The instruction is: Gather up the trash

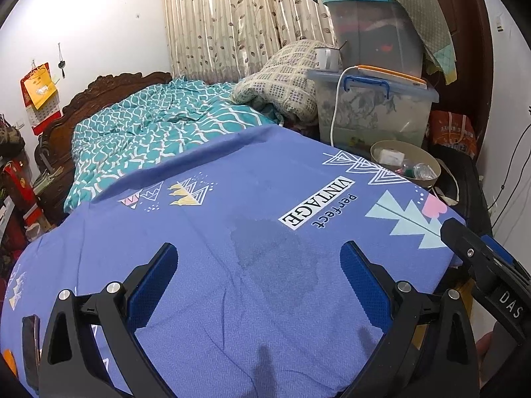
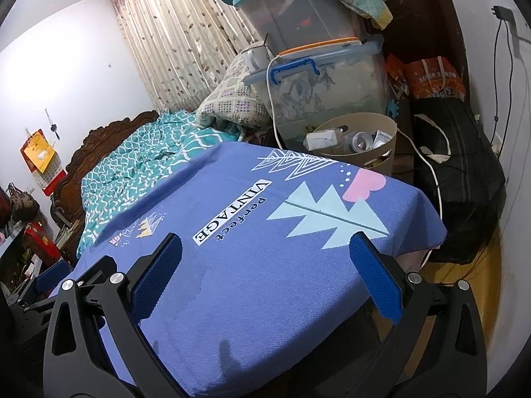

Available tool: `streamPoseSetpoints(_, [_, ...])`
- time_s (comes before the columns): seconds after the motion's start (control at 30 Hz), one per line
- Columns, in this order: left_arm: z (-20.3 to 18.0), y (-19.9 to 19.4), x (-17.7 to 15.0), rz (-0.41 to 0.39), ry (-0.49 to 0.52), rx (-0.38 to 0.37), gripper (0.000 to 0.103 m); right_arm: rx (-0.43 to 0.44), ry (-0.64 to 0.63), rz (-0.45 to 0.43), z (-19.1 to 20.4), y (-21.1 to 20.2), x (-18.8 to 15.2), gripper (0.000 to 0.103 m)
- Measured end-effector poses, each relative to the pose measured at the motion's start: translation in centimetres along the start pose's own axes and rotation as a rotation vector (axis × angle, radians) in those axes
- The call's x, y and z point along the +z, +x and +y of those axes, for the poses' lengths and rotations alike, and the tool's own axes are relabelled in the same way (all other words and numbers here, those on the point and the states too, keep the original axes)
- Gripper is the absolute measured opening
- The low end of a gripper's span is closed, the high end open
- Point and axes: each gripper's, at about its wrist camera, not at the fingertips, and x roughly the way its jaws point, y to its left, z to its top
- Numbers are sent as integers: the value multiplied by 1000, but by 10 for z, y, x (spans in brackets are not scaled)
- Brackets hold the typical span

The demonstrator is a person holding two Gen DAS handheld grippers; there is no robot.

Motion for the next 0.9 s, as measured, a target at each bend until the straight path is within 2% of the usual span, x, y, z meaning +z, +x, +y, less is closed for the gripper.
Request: streamPoseSetpoints(0.9, [-4,-7,1,-25,2,-6,94,7,-13,-14,6,-4,2,100])
